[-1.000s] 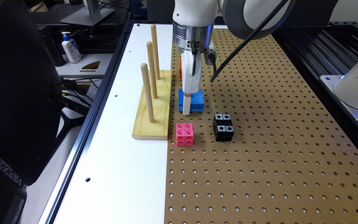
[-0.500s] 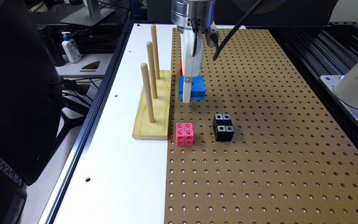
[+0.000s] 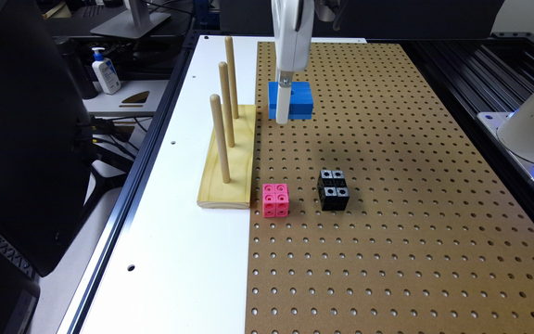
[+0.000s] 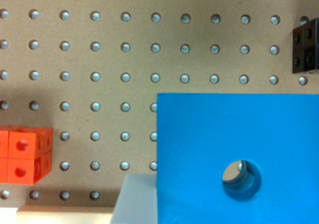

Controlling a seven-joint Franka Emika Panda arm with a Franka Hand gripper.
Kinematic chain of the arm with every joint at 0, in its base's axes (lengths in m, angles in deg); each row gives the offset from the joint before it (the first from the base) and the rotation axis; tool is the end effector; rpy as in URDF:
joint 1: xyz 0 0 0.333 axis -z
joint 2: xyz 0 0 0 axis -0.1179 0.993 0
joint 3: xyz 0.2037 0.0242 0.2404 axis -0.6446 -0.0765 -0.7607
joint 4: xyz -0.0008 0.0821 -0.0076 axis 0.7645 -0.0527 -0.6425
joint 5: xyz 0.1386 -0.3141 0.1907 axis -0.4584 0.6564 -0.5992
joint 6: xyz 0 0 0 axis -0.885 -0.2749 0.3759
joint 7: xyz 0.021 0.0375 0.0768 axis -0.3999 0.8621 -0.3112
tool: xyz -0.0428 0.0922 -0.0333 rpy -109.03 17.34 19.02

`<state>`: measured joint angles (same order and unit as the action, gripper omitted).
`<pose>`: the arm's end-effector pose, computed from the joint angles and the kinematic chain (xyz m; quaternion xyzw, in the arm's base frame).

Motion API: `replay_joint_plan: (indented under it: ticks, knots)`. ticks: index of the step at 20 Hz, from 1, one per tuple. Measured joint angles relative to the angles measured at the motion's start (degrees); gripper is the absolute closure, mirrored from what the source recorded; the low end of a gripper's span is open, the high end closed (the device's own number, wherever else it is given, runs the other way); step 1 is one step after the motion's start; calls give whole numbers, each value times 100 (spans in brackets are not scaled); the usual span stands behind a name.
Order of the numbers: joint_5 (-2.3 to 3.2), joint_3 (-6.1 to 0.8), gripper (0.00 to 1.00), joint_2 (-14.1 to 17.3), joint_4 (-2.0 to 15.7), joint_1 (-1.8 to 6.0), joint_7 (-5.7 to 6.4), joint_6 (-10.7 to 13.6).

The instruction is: Pick up blue block.

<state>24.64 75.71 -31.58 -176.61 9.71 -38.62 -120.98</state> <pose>0.5304 0.0294 0.2873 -0.9275 0.3734 -0.0081 0.0172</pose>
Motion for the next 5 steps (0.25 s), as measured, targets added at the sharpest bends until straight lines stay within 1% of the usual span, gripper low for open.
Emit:
replay_joint_plan:
  ticks: [2, 5]
  knots:
    - [0, 0, 100, -120, 15, 0, 1, 79]
    - [-5, -3, 100, -512, 16, 0, 4, 449]
